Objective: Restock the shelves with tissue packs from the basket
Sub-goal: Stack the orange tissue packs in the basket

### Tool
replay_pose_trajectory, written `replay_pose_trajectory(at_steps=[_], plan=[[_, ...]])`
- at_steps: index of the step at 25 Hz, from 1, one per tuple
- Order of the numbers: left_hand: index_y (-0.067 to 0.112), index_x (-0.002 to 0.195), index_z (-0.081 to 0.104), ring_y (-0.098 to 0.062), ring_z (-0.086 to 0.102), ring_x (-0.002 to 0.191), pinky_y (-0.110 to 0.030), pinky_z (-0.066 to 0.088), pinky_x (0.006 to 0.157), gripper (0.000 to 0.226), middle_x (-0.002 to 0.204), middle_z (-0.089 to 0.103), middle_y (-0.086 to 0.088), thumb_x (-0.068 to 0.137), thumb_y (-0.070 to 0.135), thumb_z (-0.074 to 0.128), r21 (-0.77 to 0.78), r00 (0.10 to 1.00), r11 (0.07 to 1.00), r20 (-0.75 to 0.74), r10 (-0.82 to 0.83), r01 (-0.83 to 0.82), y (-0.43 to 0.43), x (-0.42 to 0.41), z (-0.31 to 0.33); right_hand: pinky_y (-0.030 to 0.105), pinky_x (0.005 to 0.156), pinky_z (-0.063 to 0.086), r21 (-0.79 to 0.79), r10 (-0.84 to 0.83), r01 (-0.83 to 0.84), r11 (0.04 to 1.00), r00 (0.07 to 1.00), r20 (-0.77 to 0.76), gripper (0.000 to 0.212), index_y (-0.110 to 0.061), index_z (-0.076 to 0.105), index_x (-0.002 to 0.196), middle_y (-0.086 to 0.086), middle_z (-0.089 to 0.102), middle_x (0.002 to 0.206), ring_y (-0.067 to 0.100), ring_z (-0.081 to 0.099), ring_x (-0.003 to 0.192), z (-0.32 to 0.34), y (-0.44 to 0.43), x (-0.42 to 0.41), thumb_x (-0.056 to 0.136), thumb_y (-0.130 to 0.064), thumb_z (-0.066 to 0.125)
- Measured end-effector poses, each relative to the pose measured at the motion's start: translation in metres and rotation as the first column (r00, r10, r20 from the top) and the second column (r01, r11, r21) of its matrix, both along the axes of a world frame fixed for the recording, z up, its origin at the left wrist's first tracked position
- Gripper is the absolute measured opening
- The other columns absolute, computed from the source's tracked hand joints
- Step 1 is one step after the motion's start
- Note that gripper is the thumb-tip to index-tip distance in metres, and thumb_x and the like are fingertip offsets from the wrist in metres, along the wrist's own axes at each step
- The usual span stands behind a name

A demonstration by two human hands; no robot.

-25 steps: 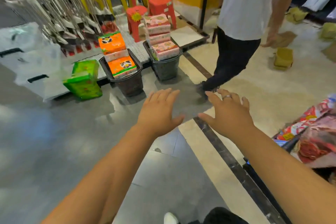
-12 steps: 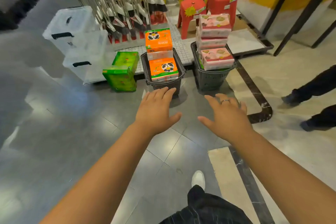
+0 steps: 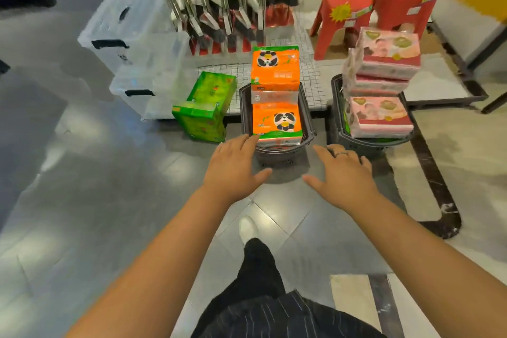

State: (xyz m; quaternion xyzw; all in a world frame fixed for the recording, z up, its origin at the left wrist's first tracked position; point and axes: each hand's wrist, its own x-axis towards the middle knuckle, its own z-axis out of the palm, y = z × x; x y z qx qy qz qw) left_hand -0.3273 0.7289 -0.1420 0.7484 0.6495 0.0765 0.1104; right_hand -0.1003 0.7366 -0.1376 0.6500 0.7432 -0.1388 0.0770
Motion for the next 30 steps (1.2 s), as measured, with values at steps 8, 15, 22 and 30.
replay_pose_trajectory(at_steps=[8,15,22,30], plan=[[0.018,0.151,0.021,-0.026,0.042,0.13,-0.038,0.033,0.108,0.084,0.144,0.044,-0.008,0.086,0.053,0.06,-0.085,0.997,0.995,0.054,-0.052,0.057,0.192,-0.058,-0.049,0.053,0.111,0.029,-0.066,-0.111,0.107,0.992,0.992,-0.066,0.073,-0.03,0.021,0.152,0.009,0.033,0.15,0.033,0.036,0.134,-0.058,0.176,-0.05,0.091,-0.062,0.045],[0.017,0.151,0.022,-0.026,0.041,0.13,-0.037,0.034,0.105,0.078,0.142,0.044,-0.009,0.089,0.047,0.059,-0.223,0.994,0.974,0.105,-0.019,0.042,0.3,-0.064,-0.119,0.045,0.107,0.032,-0.192,-0.169,0.142,0.971,0.976,-0.136,0.07,-0.033,0.023,0.151,0.009,0.034,0.15,0.031,0.036,0.134,-0.129,0.291,-0.058,0.092,-0.057,0.049],[0.017,0.136,0.043,-0.035,0.054,0.11,-0.047,0.049,0.087,0.063,0.119,0.06,-0.014,0.083,0.036,0.069,-0.27,0.965,0.961,0.229,0.13,-0.065,0.39,-0.047,-0.216,0.046,0.093,0.049,-0.275,-0.149,0.069,0.959,0.948,-0.28,0.069,-0.027,0.036,0.147,0.009,0.041,0.139,0.03,0.048,0.122,-0.241,0.393,-0.028,0.087,-0.048,0.063],[0.013,0.145,0.035,-0.033,0.038,0.125,-0.043,0.03,0.103,0.089,0.133,0.046,-0.016,0.08,0.074,0.035,-0.375,0.963,0.909,0.116,0.243,-0.184,0.471,-0.068,-0.387,0.051,0.098,0.043,-0.235,-0.27,0.208,0.949,0.924,-0.271,0.067,-0.024,0.048,0.142,0.021,0.04,0.14,0.044,0.045,0.121,-0.402,0.479,0.009,0.082,-0.043,0.072]])
